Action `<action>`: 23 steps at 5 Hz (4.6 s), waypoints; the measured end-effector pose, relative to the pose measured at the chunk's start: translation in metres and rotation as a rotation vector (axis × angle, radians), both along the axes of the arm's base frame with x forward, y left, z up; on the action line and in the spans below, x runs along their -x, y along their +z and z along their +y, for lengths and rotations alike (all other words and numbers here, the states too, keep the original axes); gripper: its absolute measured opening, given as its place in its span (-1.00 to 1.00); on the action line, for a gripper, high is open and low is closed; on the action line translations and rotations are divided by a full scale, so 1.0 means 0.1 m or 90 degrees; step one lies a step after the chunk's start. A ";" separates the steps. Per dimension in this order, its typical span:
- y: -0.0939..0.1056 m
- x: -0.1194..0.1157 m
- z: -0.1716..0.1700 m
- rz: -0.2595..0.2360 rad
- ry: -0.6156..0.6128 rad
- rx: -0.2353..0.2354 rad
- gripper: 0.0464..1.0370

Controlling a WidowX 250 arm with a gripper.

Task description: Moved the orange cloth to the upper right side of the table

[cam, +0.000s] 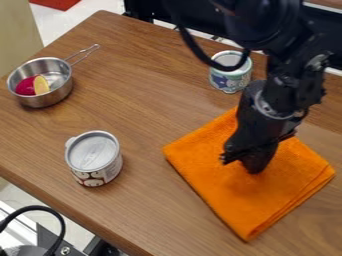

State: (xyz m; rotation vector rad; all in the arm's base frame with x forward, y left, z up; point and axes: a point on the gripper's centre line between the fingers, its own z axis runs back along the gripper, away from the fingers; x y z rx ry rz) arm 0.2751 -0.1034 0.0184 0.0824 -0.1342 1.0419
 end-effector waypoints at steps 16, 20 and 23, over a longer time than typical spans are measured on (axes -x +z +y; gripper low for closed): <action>0.03 -1.19 -0.25 -0.033 0.107 0.099 -0.24; 0.25 -1.18 -0.27 0.009 0.125 0.092 0.92; 0.58 -1.13 -0.34 -0.015 0.113 0.093 0.92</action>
